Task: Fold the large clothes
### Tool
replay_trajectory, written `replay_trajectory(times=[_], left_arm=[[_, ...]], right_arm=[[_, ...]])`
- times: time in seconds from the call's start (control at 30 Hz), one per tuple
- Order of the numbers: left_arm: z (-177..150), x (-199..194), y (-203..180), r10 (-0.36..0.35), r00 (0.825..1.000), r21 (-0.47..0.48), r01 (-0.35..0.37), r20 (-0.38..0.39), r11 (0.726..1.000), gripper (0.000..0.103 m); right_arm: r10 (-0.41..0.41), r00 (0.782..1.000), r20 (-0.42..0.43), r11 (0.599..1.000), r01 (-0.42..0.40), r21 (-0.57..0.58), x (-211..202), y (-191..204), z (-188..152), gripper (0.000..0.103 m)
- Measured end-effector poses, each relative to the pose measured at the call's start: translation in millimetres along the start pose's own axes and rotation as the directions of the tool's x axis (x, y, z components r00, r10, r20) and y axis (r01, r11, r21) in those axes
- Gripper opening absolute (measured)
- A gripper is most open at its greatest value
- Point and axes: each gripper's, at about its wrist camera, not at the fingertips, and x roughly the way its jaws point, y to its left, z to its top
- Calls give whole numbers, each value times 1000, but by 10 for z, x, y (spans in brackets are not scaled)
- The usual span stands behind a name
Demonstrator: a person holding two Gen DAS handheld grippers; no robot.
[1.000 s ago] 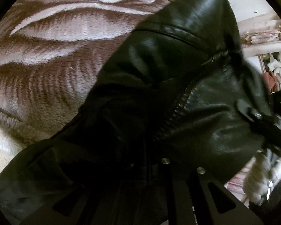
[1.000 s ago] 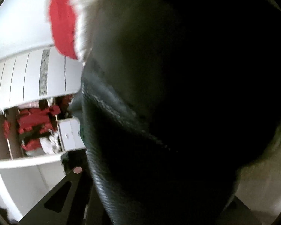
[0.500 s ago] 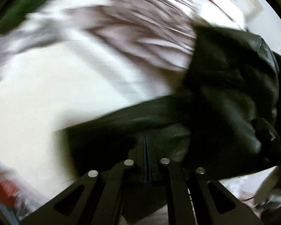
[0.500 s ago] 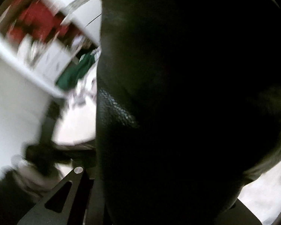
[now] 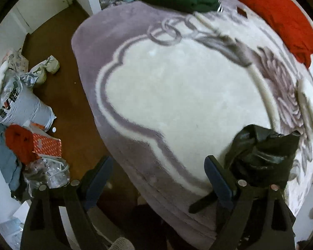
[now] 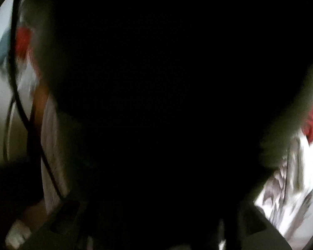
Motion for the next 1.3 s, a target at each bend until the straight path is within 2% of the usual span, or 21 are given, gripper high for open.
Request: replay_trajectory(times=[0.07,0.17,0.23,0.27,0.3,0.33,0.43,0.5,0.57,0.63,0.67,0.8,0.83,0.93,1.03,1.1,1.13,1.17,1.2,1.23,1.3], left_arm=[[32,-32,-90,-24,1000,10,24,15,1000,90],[57,-124,-201,-84,996,42,83,14,996,90],[60,-152,-426,-130,991,79,128,14,989,90],[58,-160,-536,-151,988,103,148,19,984,90],[38,-177,-625,-166,986,124,163,20,979,90],[19,-165,-761,-180,984,152,176,13,973,90],[-118,-7,-1056,-190,981,218,191,-27,957,90],[-273,242,-1154,-172,982,237,184,-74,954,90],[-452,589,-1186,-123,983,240,154,-139,958,90],[-670,981,-1143,-40,982,252,86,-184,964,91],[-718,1053,-1114,-49,981,241,95,-190,966,91],[-819,1208,-892,-116,983,152,137,-143,979,94],[-811,1246,-853,-122,982,128,141,-141,982,94],[-765,1318,-795,-132,981,87,145,-141,986,97],[-721,1232,-742,-158,975,48,168,-157,985,97],[-692,1071,-667,-172,975,29,177,-142,984,97],[-691,1001,-631,-178,976,25,183,-128,983,97],[-673,940,-601,-180,977,23,184,-115,983,97],[-658,875,-544,-180,978,18,183,-104,983,97],[-654,841,-498,-189,977,10,190,-95,982,97],[-662,824,-407,-197,977,-9,197,-80,980,97]], right_arm=[[29,1000,-9,999,-29,26,-87,-63,-10,56],[254,967,18,953,-254,165,-365,-447,-146,66],[451,887,95,838,-458,296,-586,-806,-378,67],[502,855,133,778,-513,363,-664,-906,-501,67],[530,833,157,732,-543,412,-742,-615,-846,68],[561,807,184,662,-570,486,-671,-814,-753,68],[566,787,246,457,-547,701,-586,-1434,-1283,68],[538,794,283,377,-527,762,-653,-1505,-1365,67],[519,798,307,361,-530,767,-448,-1885,-1432,54],[527,802,282,396,-525,753,-160,-2222,-892,47],[527,809,260,420,-513,748,7,-2443,-603,47],[546,832,93,525,-427,736,294,-2350,506,44],[532,847,7,573,-366,733,496,-2298,615,42],[527,847,-64,603,-320,730,861,-2263,790,42],[596,803,-28,555,-386,737,754,-2396,697,43],[668,738,96,442,-497,747,467,-2621,417,43],[683,712,166,381,-540,751,467,-2756,291,52],[670,716,195,361,-545,757,419,-2876,112,63],[655,727,207,358,-540,762,392,-2952,-44,81],[655,721,227,341,-550,762,453,-3018,-253,85],[721,657,223,272,-563,781,801,-3019,-456,85]])
